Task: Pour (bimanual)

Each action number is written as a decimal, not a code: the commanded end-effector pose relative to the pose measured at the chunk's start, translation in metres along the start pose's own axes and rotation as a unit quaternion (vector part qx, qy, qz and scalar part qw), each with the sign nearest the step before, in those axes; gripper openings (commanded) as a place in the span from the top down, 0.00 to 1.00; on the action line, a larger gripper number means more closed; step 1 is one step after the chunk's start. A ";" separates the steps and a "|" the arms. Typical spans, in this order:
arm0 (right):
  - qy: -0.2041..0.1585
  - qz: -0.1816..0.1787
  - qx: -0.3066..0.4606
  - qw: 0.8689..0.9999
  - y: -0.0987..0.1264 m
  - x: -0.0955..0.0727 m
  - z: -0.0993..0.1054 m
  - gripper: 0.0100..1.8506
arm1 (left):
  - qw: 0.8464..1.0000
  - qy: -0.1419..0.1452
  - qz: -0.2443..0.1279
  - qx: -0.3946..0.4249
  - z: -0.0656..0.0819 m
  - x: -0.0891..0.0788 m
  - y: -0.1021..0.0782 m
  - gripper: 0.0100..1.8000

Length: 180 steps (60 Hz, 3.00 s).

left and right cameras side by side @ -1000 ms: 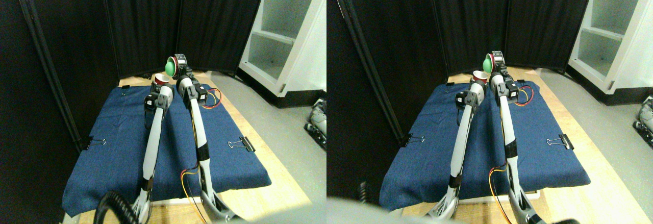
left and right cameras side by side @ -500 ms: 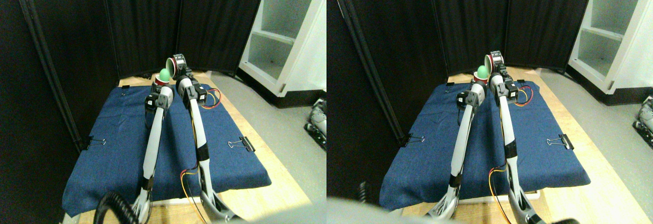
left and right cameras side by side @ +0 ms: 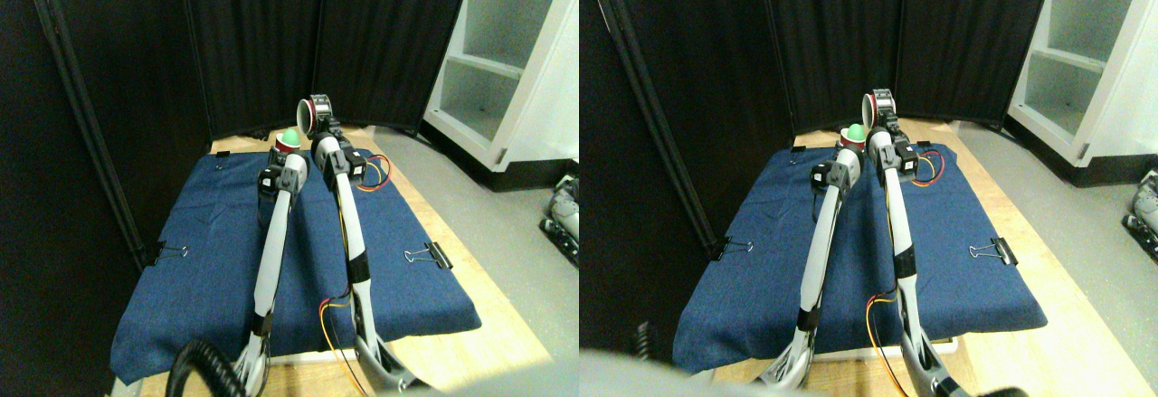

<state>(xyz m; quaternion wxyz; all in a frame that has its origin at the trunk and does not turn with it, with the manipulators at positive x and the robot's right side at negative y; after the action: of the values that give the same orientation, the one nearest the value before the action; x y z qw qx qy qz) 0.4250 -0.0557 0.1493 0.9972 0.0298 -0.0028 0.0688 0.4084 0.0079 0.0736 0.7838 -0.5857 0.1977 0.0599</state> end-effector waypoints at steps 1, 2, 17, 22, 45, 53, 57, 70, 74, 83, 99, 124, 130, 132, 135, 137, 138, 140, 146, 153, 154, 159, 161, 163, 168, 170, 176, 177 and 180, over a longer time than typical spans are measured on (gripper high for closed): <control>-0.018 0.013 0.022 1.000 0.002 0.006 0.004 0.83 | 1.000 -0.007 -0.021 -0.005 0.003 0.000 -0.009 0.82; -0.017 0.007 0.025 1.000 0.001 0.007 0.004 0.83 | 1.000 -0.006 -0.021 -0.005 0.003 0.000 -0.009 0.82; -0.024 -0.059 0.135 0.989 -0.006 0.006 0.003 0.83 | 1.000 -0.012 -0.024 -0.001 0.009 0.001 -0.008 0.82; -0.025 -0.053 0.196 0.979 -0.010 0.008 0.003 0.83 | 1.000 -0.009 -0.027 0.000 0.010 0.001 -0.008 0.82; -0.060 -0.056 0.360 0.929 -0.028 0.012 -0.005 0.83 | 0.999 -0.014 -0.050 0.012 0.029 0.000 -0.007 0.82; -0.073 -0.057 0.389 0.917 -0.035 0.010 -0.012 0.83 | 0.998 -0.021 -0.056 0.013 0.038 0.000 -0.005 0.82; -0.078 -0.061 0.395 0.913 -0.038 0.007 -0.015 0.83 | 0.998 -0.021 -0.056 0.011 0.043 0.001 -0.002 0.82; -0.094 -0.069 0.442 0.889 -0.047 0.003 -0.026 0.83 | 0.997 -0.040 -0.065 0.028 0.055 0.004 0.008 0.82; -0.094 -0.068 0.447 0.887 -0.049 0.003 -0.027 0.83 | 0.997 -0.041 -0.065 0.028 0.057 0.005 0.011 0.82; -0.096 -0.079 0.456 0.881 -0.055 0.000 -0.036 0.83 | 0.997 -0.050 -0.060 0.026 0.061 0.006 0.020 0.82; -0.101 -0.093 0.500 0.855 -0.067 0.001 -0.053 0.83 | 0.996 -0.072 -0.049 0.035 0.070 0.012 0.040 0.82; -0.103 -0.123 0.520 0.839 -0.071 0.001 -0.079 0.83 | 0.994 -0.101 -0.039 0.026 0.087 0.027 0.064 0.82; -0.107 -0.123 0.530 0.833 -0.074 0.005 -0.088 0.83 | 0.993 -0.107 -0.038 0.013 0.090 0.031 0.069 0.82; -0.107 -0.125 0.531 0.831 -0.074 0.005 -0.089 0.83 | 0.993 -0.108 -0.038 0.011 0.090 0.032 0.070 0.82; -0.109 -0.134 0.537 0.825 -0.075 0.005 -0.093 0.83 | 0.993 -0.111 -0.036 0.007 0.091 0.033 0.073 0.82; -0.110 -0.136 0.539 0.824 -0.075 0.006 -0.095 0.83 | 0.993 -0.110 -0.036 0.004 0.091 0.035 0.075 0.82; -0.110 -0.136 0.538 0.824 -0.076 0.006 -0.096 0.83 | 0.993 -0.111 -0.036 0.002 0.091 0.035 0.076 0.82; -0.111 -0.133 0.537 0.826 -0.076 0.006 -0.098 0.83 | 0.993 -0.114 -0.036 -0.004 0.092 0.037 0.079 0.82; -0.113 -0.135 0.537 0.825 -0.078 0.006 -0.103 0.83 | 0.992 -0.121 -0.037 -0.013 0.093 0.040 0.084 0.82; -0.109 -0.154 0.540 0.820 -0.079 0.005 -0.107 0.83 | 0.990 -0.133 -0.038 -0.016 0.093 0.042 0.090 0.82; -0.108 -0.160 0.540 0.819 -0.079 0.004 -0.108 0.83 | 0.990 -0.133 -0.039 -0.017 0.094 0.042 0.091 0.82; -0.107 -0.164 0.545 0.815 -0.081 0.005 -0.111 0.83 | 0.990 -0.137 -0.040 -0.017 0.095 0.044 0.094 0.82; -0.108 -0.163 0.546 0.815 -0.081 0.006 -0.113 0.83 | 0.989 -0.140 -0.041 -0.017 0.095 0.044 0.095 0.82; -0.109 -0.162 0.552 0.810 -0.082 0.006 -0.114 0.83 | 0.988 -0.145 -0.039 -0.020 0.094 0.044 0.095 0.82; -0.111 -0.167 0.552 0.809 -0.082 0.006 -0.117 0.83 | 0.988 -0.146 -0.040 -0.021 0.094 0.044 0.097 0.82; -0.109 -0.168 0.557 0.806 -0.083 0.005 -0.119 0.83 | 0.988 -0.146 -0.040 -0.022 0.093 0.045 0.098 0.82; -0.105 -0.175 0.571 0.795 -0.083 0.004 -0.123 0.83 | 0.987 -0.150 -0.040 -0.029 0.093 0.046 0.099 0.82; -0.105 -0.175 0.567 0.798 -0.083 0.004 -0.124 0.83 | 0.987 -0.151 -0.041 -0.029 0.093 0.046 0.100 0.82; -0.103 -0.174 0.567 0.798 -0.083 0.004 -0.126 0.83 | 0.987 -0.155 -0.040 -0.030 0.092 0.046 0.100 0.82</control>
<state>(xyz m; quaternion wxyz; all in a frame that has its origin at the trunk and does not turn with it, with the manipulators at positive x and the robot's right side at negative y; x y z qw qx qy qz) 0.4400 -0.1290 0.0209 0.7872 0.6018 -0.0560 -0.1226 0.4370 0.1228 -0.0130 0.7898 -0.5959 0.0625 0.1311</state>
